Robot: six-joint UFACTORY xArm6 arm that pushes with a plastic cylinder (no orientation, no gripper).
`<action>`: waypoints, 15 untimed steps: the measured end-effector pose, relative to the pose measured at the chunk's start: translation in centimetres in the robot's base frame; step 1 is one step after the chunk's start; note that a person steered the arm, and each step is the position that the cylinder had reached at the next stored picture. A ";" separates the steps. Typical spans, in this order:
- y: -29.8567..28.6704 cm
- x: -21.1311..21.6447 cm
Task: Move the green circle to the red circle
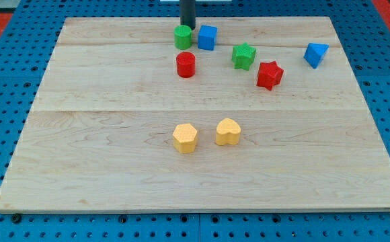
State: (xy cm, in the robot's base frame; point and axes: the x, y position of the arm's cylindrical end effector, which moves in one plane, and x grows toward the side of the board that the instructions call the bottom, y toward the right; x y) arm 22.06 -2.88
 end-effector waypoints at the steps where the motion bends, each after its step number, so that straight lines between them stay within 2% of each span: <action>1: -3.1 0.1; 2: -3.2 -1.2; 3: 1.7 -2.8; 5: 0.3 3.4; 7: -1.9 5.1; 9: -8.0 14.1; 11: -2.9 16.6; 13: 1.3 15.8; 15: -6.4 14.6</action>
State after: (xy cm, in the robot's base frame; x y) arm 36.66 -9.25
